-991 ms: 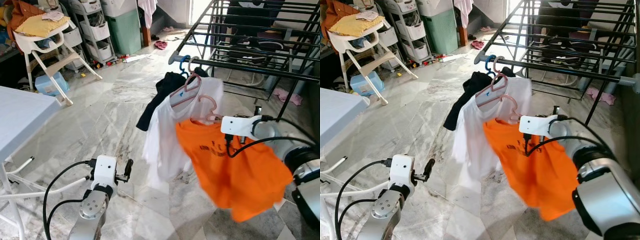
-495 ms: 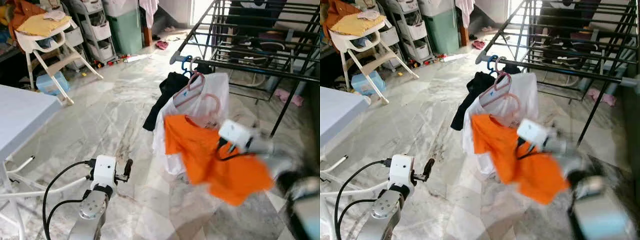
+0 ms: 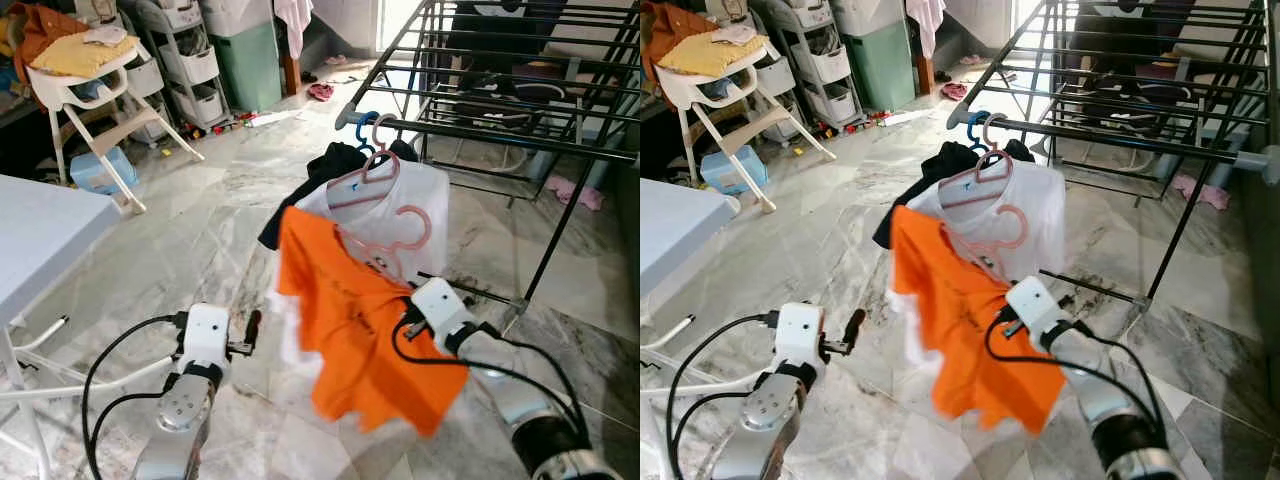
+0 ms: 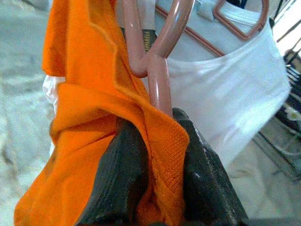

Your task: Hang hanger

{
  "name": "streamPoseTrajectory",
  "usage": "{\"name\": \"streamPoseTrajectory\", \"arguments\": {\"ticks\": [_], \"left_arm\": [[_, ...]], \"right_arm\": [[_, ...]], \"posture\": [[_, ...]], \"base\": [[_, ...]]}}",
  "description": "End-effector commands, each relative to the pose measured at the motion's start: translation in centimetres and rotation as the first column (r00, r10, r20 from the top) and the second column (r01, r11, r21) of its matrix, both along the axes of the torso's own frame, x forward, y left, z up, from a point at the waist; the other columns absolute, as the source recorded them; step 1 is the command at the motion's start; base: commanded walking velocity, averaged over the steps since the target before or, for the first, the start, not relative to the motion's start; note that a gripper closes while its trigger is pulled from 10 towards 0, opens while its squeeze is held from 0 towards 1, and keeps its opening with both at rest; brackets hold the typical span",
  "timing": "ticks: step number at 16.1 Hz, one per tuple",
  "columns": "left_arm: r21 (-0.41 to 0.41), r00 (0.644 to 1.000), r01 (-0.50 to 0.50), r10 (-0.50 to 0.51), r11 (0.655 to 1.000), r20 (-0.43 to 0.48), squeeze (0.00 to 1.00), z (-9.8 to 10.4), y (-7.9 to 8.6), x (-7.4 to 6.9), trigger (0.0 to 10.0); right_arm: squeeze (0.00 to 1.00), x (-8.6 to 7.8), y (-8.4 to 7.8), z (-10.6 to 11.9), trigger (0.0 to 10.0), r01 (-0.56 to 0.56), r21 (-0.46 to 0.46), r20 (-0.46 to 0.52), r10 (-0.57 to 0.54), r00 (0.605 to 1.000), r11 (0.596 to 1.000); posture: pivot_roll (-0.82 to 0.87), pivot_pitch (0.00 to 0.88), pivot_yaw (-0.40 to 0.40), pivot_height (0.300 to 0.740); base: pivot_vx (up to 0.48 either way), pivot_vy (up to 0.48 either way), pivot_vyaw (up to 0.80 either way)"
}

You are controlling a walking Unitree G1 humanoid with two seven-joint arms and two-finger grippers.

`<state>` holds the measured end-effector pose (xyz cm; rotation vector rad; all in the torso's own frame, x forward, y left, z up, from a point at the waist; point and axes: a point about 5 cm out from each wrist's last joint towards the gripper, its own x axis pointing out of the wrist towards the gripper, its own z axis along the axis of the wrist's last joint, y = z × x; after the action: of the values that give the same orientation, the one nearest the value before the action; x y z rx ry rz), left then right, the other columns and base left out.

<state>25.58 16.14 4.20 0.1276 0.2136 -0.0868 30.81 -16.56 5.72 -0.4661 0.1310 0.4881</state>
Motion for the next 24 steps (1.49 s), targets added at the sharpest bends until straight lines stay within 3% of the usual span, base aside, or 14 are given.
{"name": "streamPoseTrajectory", "arguments": {"ticks": [1, 3, 6, 8, 10, 13, 14, 24], "left_arm": [[0.029, 1.0, -0.023, 0.024, 0.999, -0.015, 0.0, -0.5, 0.7, -0.6, 10.0], [0.03, 0.999, -0.03, 0.031, 0.999, -0.036, 0.0, -1.3, 0.5, -1.5, 10.0], [0.034, 0.999, -0.039, 0.04, 0.999, -0.03, 0.0, -1.3, 0.4, -1.5, 10.0], [0.042, 0.999, -0.044, 0.045, 0.998, -0.025, 0.0, -1.1, 0.7, -1.5, 10.0], [0.03, 0.999, -0.033, 0.034, 0.999, -0.032, 0.0, -1.1, 1.0, -1.7, 10.0], [0.077, 0.997, -0.034, 0.039, 0.996, -0.068, 0.0, -2.2, 1.8, -3.6, 10.0], [0.08, 0.996, -0.039, 0.045, 0.996, -0.072, 0.0, -2.3, 1.8, -3.6, 10.0], [0.07, 0.997, -0.07, 0.072, 0.995, -0.039, 0.0, -1.5, 1.3, -1.7, 10.0]], "right_arm": [[0.0, 0.2, 1.1, 0.9, 10.0, -0.005, 0.053, 0.03, 0.003, 1.0, 0.999], [0.0, -0.9, 3.5, 0.0, 10.0, 0.018, 0.131, 0.0, -0.018, 1.0, 0.991], [0.0, -2.5, 6.8, -0.7, 10.0, -0.048, 0.147, -0.016, 0.051, 0.999, 0.988], [0.0, -3.0, 7.7, -0.5, 10.0, -0.057, 0.15, -0.001, 0.058, 0.998, 0.987], [0.0, -3.1, 7.4, -0.1, 10.0, -0.044, 0.17, 0.011, 0.042, 0.999, 0.985], [0.0, -3.4, 5.5, 0.0, 10.0, -0.017, 0.134, 0.019, 0.014, 1.0, 0.991], [0.0, -3.4, 5.2, 0.0, 10.0, -0.017, 0.116, 0.022, 0.015, 1.0, 0.993], [0.0, -3.0, 6.7, 0.6, 10.0, -0.072, 0.112, 0.03, 0.069, 0.997, 0.991]], "posture": [[-0.08, 0.0, 0.084, 0.74], [-0.07, 0.0, 0.068, 0.74], [-0.06, 0.0, 0.062, 0.74], [-0.06, 0.0, 0.063, 0.74], [-0.06, 0.0, 0.067, 0.74], [-0.07, 0.0, 0.075, 0.74], [-0.07, 0.002, 0.073, 0.74], [-0.06, 0.0, 0.058, 0.74]], "base": [[0.0, 0.0, 0.0], [0.0, 0.0, 0.0], [0.0, 0.0, 0.0], [0.0, 0.0, 0.0], [0.0, 0.0, 0.0], [0.0, 0.0, 0.0], [0.0, 0.0, 0.8], [0.0, 0.0, 0.8]]}}
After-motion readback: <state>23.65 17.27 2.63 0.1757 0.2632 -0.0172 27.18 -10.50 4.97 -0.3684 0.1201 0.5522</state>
